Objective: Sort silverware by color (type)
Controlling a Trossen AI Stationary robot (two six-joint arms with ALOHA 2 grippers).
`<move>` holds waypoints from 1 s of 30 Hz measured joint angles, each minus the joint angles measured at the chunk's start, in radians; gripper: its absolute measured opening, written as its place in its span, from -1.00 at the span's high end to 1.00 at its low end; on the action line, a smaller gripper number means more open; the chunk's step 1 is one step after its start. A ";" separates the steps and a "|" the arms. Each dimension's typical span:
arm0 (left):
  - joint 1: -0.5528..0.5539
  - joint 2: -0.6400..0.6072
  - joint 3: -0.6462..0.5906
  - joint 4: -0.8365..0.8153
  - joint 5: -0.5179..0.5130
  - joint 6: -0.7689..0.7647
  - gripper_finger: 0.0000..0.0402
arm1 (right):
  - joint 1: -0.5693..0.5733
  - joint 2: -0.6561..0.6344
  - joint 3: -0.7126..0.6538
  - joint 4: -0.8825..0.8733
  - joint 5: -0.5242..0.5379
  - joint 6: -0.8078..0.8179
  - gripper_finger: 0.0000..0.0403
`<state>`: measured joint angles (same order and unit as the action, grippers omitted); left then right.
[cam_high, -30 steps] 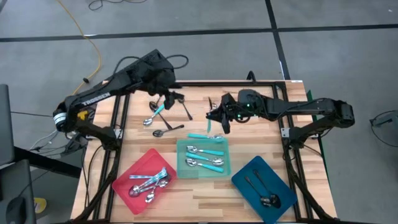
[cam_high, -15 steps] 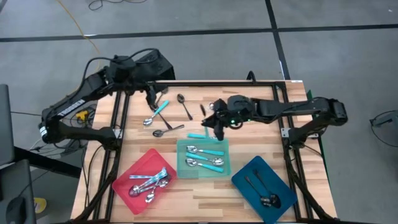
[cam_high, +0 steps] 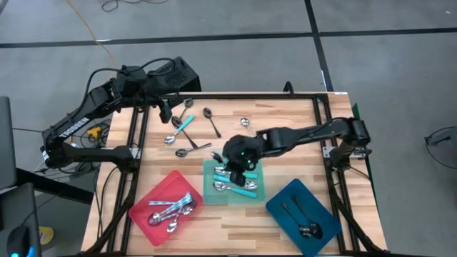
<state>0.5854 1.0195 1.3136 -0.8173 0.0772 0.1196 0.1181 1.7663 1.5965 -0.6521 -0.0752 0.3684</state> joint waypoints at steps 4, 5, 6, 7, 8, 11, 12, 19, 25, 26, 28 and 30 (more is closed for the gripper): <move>0.000 -0.001 0.000 0.000 -0.004 -0.007 -0.03 | 0.038 0.051 0.045 -0.156 -0.001 -0.005 0.69; 0.000 0.000 0.000 0.001 -0.005 -0.007 -0.03 | 0.046 0.063 0.045 -0.163 -0.002 -0.016 0.69; 0.000 0.002 0.000 0.004 -0.005 -0.007 -0.03 | 0.052 0.074 0.045 -0.167 -0.004 -0.036 0.69; 0.000 0.005 0.000 0.004 -0.005 -0.007 -0.03 | 0.056 0.082 0.045 -0.166 -0.006 -0.064 0.69; 0.000 0.010 0.000 0.005 -0.007 -0.009 -0.03 | 0.058 0.088 0.045 -0.168 -0.009 -0.097 0.69; 0.001 0.030 0.000 0.004 -0.013 -0.033 -0.03 | 0.037 0.090 0.043 -0.173 -0.022 -0.165 0.69; 0.001 0.036 0.000 0.003 -0.012 -0.040 -0.03 | 0.027 0.102 0.042 -0.164 -0.028 -0.176 0.69; 0.003 0.102 0.000 0.008 -0.012 -0.104 -0.03 | 0.029 0.165 0.042 -0.189 -0.060 -0.270 0.69; 0.014 0.118 -0.001 -0.002 -0.014 -0.123 -0.03 | 0.036 0.216 0.038 -0.199 -0.096 -0.274 0.69; 0.015 0.117 -0.001 0.000 -0.015 -0.125 -0.03 | 0.038 0.231 0.038 -0.209 -0.099 -0.276 0.69; 0.021 0.113 -0.001 -0.001 -0.032 -0.132 -0.03 | 0.039 0.246 0.040 -0.185 -0.118 -0.277 0.69; 0.024 0.110 -0.001 0.000 -0.049 -0.135 -0.03 | 0.040 0.271 0.038 -0.184 -0.126 -0.291 0.69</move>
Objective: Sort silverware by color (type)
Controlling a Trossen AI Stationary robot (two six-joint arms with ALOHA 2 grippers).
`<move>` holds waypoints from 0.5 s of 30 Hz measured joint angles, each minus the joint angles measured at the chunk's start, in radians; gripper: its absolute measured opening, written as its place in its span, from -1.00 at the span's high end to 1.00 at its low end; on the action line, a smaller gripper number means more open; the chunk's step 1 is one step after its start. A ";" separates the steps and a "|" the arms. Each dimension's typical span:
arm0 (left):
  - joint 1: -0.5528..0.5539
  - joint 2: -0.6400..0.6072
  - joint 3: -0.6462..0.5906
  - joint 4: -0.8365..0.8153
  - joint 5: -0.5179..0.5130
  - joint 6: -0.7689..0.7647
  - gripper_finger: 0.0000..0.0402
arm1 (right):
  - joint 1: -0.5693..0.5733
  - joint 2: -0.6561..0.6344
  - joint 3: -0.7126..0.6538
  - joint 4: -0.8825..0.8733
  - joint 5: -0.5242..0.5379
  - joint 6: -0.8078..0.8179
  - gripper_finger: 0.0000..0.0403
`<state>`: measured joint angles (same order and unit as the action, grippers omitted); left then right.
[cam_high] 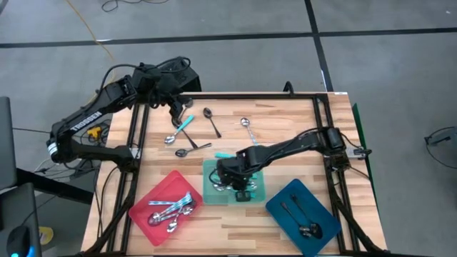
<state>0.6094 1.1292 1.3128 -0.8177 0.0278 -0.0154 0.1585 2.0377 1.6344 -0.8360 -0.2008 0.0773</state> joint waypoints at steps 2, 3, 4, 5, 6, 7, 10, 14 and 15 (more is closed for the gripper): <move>0.004 0.000 0.000 0.000 -0.013 -0.010 -0.03 | -0.003 0.022 0.000 0.010 -0.013 -0.007 0.69; 0.006 0.001 0.000 -0.001 -0.018 -0.018 -0.03 | -0.004 0.031 0.001 0.015 -0.013 -0.008 0.69; 0.008 0.001 0.000 -0.001 -0.016 -0.024 -0.03 | -0.006 0.043 0.001 0.017 -0.014 -0.008 0.69; 0.009 0.001 0.000 -0.001 -0.016 -0.026 -0.03 | -0.008 0.056 0.001 0.016 -0.014 -0.007 0.69; 0.009 0.000 0.000 0.001 -0.015 -0.027 -0.03 | -0.012 0.060 0.001 0.009 -0.014 -0.007 0.69; 0.009 0.000 0.000 0.001 -0.015 -0.027 -0.03 | -0.012 0.064 0.001 0.010 -0.014 -0.007 0.69; 0.009 0.000 0.000 0.001 -0.016 -0.026 -0.03 | -0.017 0.062 0.000 0.010 -0.014 -0.008 0.69; 0.009 0.000 0.000 0.000 -0.017 -0.024 -0.03 | -0.034 0.062 0.001 0.020 -0.014 -0.007 0.69; 0.009 0.000 0.000 0.000 -0.017 -0.022 -0.03 | -0.038 0.062 0.001 0.025 -0.012 -0.006 0.69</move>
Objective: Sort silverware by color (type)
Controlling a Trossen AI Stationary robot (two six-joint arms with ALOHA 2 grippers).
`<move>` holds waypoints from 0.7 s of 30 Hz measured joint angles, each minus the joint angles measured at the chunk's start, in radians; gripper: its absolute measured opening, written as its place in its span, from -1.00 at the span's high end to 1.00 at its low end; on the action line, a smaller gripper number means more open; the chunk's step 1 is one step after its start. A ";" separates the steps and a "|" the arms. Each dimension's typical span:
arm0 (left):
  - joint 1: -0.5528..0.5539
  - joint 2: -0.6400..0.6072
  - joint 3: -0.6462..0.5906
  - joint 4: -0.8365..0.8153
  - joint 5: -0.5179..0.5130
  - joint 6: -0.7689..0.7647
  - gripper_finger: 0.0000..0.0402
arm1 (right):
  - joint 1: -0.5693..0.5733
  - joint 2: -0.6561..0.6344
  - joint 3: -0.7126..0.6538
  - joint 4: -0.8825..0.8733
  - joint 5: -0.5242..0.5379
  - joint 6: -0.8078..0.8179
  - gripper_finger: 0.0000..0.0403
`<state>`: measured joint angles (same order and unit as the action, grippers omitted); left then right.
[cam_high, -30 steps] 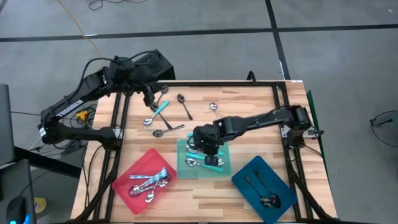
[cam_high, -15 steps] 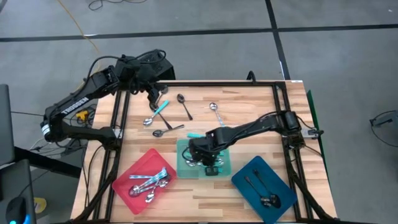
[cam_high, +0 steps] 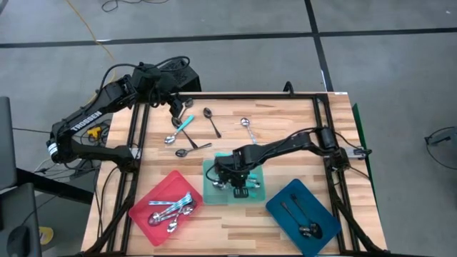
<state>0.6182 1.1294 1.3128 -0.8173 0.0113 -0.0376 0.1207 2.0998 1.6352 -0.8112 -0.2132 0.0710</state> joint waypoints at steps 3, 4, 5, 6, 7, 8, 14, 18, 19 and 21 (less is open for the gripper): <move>0.000 0.000 0.000 0.000 0.000 0.008 -0.03 | -0.011 0.002 0.000 0.016 0.006 0.007 0.69; 0.000 0.000 0.000 0.000 0.000 0.008 -0.03 | -0.013 0.017 0.001 0.027 0.005 0.008 0.69; 0.000 0.000 0.000 0.000 0.000 0.008 -0.03 | -0.013 0.030 0.002 0.043 0.005 0.014 0.69; 0.000 0.000 0.000 0.000 0.000 0.008 -0.03 | -0.013 0.037 0.001 0.046 0.006 0.018 0.68; 0.000 0.000 0.000 0.000 0.000 0.008 -0.03 | -0.012 0.043 -0.002 0.045 0.006 0.024 0.66; 0.000 0.000 0.000 0.000 0.000 0.010 -0.03 | -0.012 0.050 -0.003 0.049 0.006 0.029 0.63; 0.013 0.000 0.000 0.000 0.000 0.010 -0.03 | -0.012 0.061 0.000 0.071 0.013 0.026 0.38; 0.029 0.000 0.000 0.000 0.006 0.010 -0.03 | -0.015 0.056 0.000 0.070 0.012 0.016 0.24; 0.033 0.000 0.000 0.000 0.006 0.010 -0.03 | -0.017 0.047 -0.001 0.058 0.010 0.010 0.21; 0.039 0.000 0.000 0.000 0.007 0.010 -0.03 | -0.020 0.026 0.007 0.033 0.003 0.002 0.15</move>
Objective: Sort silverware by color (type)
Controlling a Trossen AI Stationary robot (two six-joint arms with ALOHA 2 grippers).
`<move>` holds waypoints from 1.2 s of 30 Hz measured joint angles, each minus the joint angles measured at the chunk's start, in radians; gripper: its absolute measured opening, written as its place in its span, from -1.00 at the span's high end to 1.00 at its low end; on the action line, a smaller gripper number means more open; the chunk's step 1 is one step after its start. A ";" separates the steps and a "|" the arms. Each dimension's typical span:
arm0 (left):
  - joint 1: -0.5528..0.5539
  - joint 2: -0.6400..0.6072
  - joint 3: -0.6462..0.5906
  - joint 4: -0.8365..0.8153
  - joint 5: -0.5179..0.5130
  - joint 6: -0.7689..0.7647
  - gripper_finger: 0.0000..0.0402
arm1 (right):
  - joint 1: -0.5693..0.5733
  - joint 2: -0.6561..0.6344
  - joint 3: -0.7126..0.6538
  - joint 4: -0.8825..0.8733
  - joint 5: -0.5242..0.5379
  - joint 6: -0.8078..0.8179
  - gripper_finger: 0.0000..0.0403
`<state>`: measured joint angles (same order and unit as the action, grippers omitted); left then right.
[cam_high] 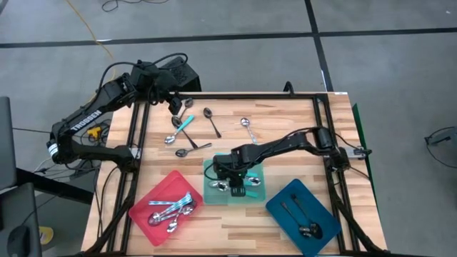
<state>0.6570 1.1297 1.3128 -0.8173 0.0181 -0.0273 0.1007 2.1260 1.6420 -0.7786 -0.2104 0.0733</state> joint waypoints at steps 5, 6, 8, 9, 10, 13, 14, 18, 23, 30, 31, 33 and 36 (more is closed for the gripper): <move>0.006 0.000 0.000 0.000 0.003 0.000 -0.03 | -0.022 -0.098 0.070 -0.104 0.002 -0.054 0.08; 0.006 0.000 0.000 0.000 0.003 -0.001 -0.03 | -0.028 -0.122 0.088 -0.125 0.002 -0.056 0.08; 0.006 0.000 0.000 0.001 0.003 -0.001 -0.03 | -0.041 -0.174 0.130 -0.139 0.002 -0.056 0.09; 0.006 0.000 0.000 0.000 0.003 -0.004 -0.03 | -0.046 -0.210 0.144 -0.141 0.002 -0.056 0.10; 0.006 0.000 0.000 0.000 0.004 -0.010 -0.03 | -0.054 -0.242 0.160 -0.147 0.002 -0.056 0.11; 0.006 0.000 -0.009 0.005 0.004 -0.025 -0.03 | -0.074 -0.354 0.216 -0.097 0.005 -0.056 0.14; 0.006 0.000 -0.013 0.003 0.004 -0.029 -0.03 | -0.079 -0.390 0.230 -0.084 0.016 -0.055 0.14; 0.005 0.000 -0.042 0.024 0.007 -0.047 -0.03 | -0.099 -0.533 0.290 0.042 0.066 -0.023 0.16; -0.006 0.000 -0.092 0.101 0.083 -0.113 -0.03 | -0.094 -0.691 0.337 0.337 0.153 0.024 0.17; -0.095 -0.012 -0.213 0.373 0.100 -0.227 -0.03 | 0.013 -0.803 0.336 0.488 0.200 -0.078 0.17; -0.108 -0.011 -0.226 0.441 0.094 -0.250 -0.03 | 0.037 -0.803 0.337 0.479 0.210 -0.080 0.17; -0.129 -0.011 -0.247 0.568 0.077 -0.294 -0.03 | 0.088 -0.795 0.335 0.442 0.215 -0.096 0.17; -0.137 -0.011 -0.248 0.736 0.053 -0.344 -0.03 | 0.159 -0.751 0.333 0.375 0.242 -0.158 0.17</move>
<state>0.5198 1.1187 1.0651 -0.0811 0.0711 -0.3715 0.2593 1.3749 1.9752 -0.4039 0.0312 -0.0843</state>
